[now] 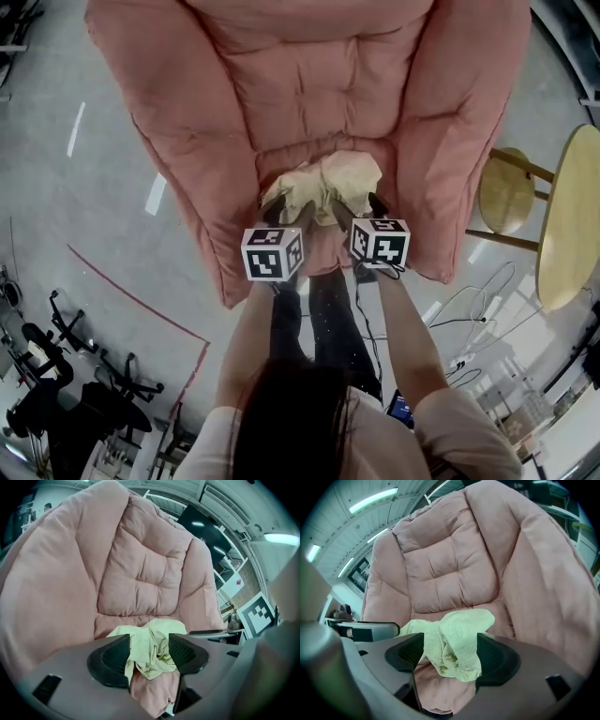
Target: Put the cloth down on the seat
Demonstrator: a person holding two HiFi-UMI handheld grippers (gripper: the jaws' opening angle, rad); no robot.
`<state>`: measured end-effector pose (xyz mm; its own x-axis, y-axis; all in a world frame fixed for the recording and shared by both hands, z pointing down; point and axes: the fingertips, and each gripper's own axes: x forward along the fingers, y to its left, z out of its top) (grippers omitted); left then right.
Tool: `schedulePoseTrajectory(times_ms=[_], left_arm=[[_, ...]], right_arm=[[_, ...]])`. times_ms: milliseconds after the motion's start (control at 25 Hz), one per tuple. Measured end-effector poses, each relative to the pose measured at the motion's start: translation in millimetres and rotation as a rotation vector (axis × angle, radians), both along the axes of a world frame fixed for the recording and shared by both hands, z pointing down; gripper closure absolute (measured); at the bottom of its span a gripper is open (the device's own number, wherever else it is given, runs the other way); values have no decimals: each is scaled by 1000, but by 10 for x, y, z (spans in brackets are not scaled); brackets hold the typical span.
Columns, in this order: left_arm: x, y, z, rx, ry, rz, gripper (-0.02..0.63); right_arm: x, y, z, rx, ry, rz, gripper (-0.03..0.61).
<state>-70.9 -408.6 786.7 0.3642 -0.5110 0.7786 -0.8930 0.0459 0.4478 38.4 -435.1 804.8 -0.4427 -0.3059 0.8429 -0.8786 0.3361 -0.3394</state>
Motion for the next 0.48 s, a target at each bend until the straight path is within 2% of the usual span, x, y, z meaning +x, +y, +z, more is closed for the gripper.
schedulePoseTrajectory(times_ms=[200,480], left_arm=[[-63,8,-401,53,-6,-14,360],[-25,119,-1202,173,-21,23,360]], right_arm=[[80,8,-425,58,-7,26,244],[-5,115,-1203,153,-35,13,244]])
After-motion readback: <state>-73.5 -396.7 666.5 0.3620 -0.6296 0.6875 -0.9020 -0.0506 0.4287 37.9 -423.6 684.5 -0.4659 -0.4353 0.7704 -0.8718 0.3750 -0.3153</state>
